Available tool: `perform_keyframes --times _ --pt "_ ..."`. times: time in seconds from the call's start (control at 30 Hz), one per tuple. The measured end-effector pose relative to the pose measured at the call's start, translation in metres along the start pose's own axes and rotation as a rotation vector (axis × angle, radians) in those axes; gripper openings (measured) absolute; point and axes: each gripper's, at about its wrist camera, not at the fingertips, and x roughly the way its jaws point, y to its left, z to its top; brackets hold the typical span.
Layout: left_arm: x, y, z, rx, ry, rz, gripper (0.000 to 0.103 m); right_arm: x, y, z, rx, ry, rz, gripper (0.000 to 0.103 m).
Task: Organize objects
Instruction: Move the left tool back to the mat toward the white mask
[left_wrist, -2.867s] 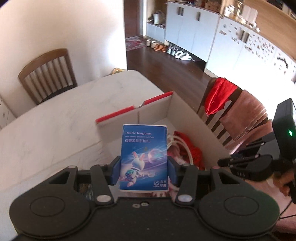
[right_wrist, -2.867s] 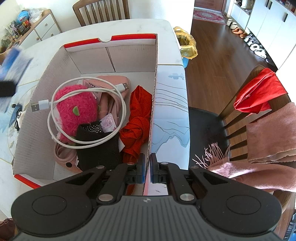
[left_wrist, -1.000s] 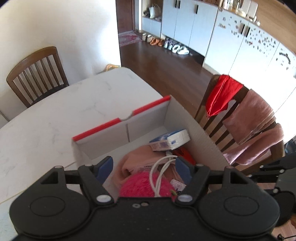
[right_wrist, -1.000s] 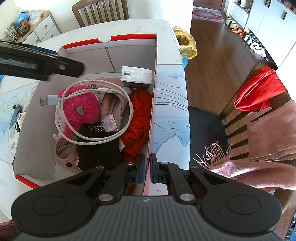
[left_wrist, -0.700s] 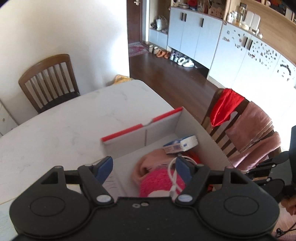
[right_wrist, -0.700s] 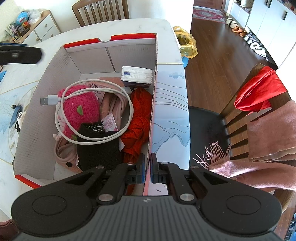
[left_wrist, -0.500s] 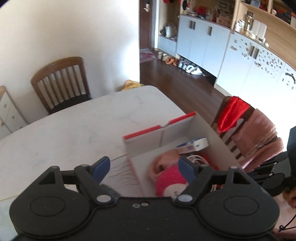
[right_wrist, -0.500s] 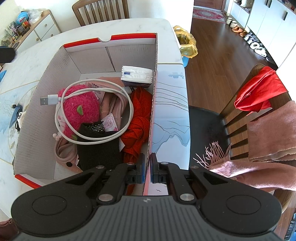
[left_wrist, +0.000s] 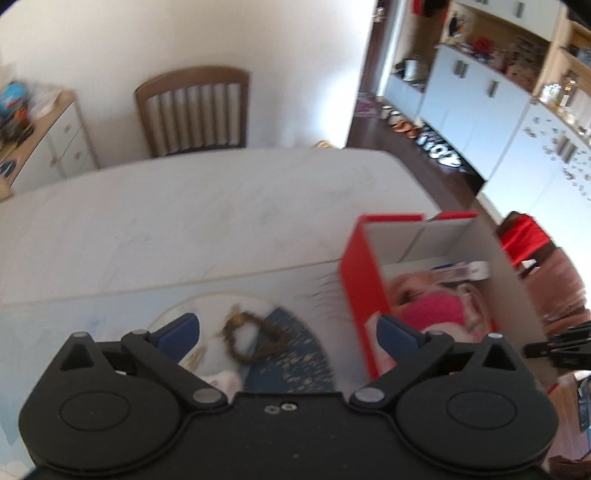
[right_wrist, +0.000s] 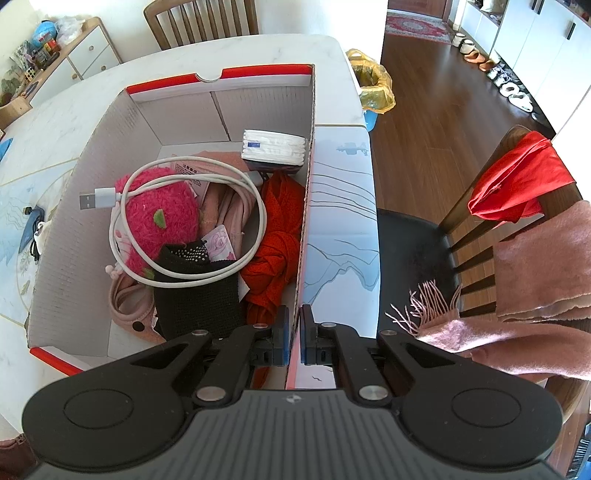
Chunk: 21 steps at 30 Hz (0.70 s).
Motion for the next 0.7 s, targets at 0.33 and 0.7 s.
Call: perform_keyframes --times 0.33,0.7 --pt "0.053 0.041 -0.039 -0.092 0.091 0.068 0.102 0.0 0.0 0.0 -0.002 0.001 -0.002 0.004" --pt "0.081 0.044 -0.063 -0.049 0.115 0.082 0.097 -0.001 0.0 0.0 -0.003 0.002 -0.006 0.004"
